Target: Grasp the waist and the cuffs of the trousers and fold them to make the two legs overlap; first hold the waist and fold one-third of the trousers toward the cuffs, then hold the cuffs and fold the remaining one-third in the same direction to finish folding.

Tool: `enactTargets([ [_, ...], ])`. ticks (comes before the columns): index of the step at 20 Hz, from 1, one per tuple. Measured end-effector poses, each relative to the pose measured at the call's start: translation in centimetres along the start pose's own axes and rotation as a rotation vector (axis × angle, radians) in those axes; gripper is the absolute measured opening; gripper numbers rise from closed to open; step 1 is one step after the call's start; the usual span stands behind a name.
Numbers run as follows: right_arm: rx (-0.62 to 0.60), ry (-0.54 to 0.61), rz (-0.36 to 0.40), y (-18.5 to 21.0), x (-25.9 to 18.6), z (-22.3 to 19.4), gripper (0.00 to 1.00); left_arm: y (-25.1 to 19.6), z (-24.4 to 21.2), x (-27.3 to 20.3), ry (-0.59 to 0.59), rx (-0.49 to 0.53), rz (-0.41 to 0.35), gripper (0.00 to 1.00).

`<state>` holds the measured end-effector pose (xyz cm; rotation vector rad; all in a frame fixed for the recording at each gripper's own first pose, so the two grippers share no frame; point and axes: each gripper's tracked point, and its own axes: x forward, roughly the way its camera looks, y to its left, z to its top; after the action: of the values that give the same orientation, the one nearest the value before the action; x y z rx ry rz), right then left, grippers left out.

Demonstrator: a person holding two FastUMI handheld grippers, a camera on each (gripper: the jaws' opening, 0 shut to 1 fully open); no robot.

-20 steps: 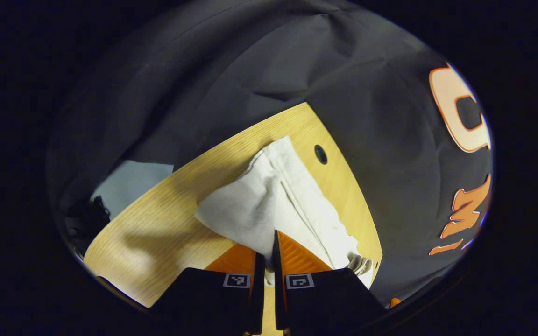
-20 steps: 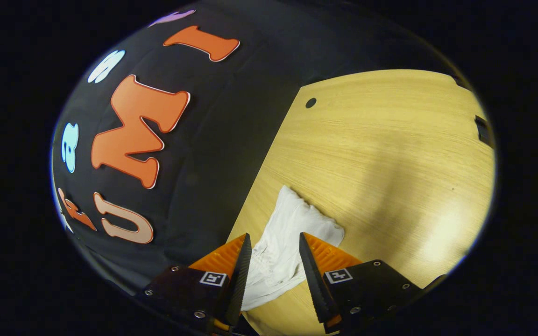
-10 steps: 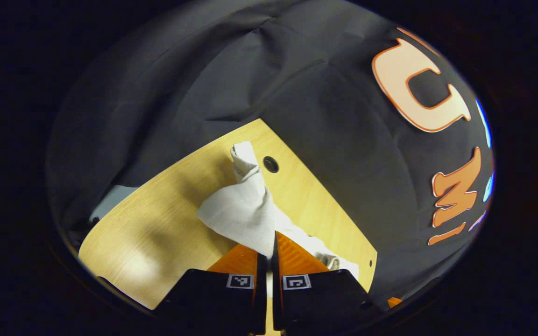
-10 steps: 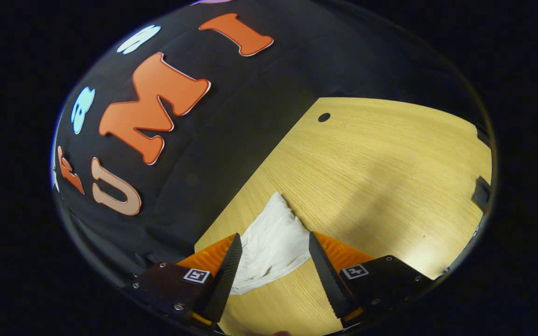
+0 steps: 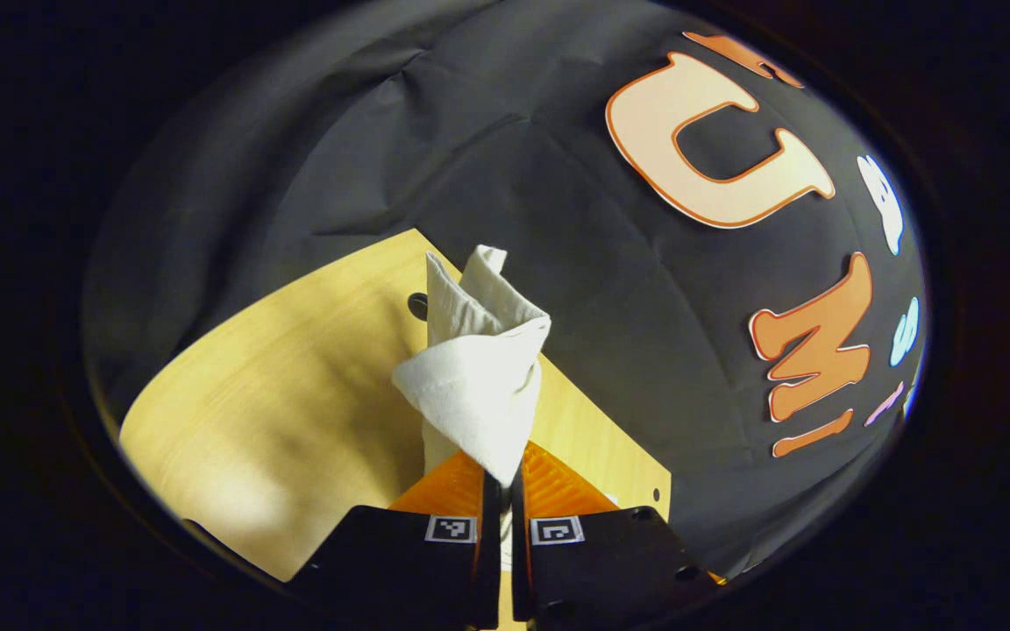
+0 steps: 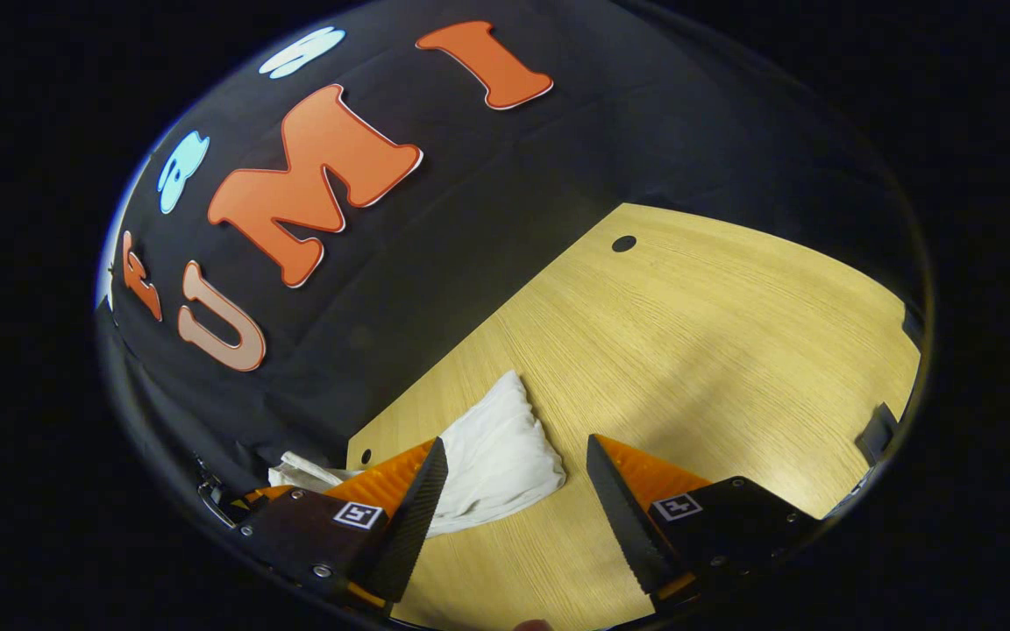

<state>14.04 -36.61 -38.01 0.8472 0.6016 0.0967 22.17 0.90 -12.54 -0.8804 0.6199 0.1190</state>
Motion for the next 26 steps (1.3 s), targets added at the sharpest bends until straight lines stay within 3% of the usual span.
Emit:
enactTargets([
  [17,0.080,-0.012,0.051,-5.8,0.1,3.4,0.96,-13.9,-11.8,5.9,0.154,0.151,0.001,0.09],
  [26,0.075,0.021,0.060,-8.7,0.2,3.7,0.96,-19.6,-19.8,9.4,0.239,0.242,-0.043,0.09],
])
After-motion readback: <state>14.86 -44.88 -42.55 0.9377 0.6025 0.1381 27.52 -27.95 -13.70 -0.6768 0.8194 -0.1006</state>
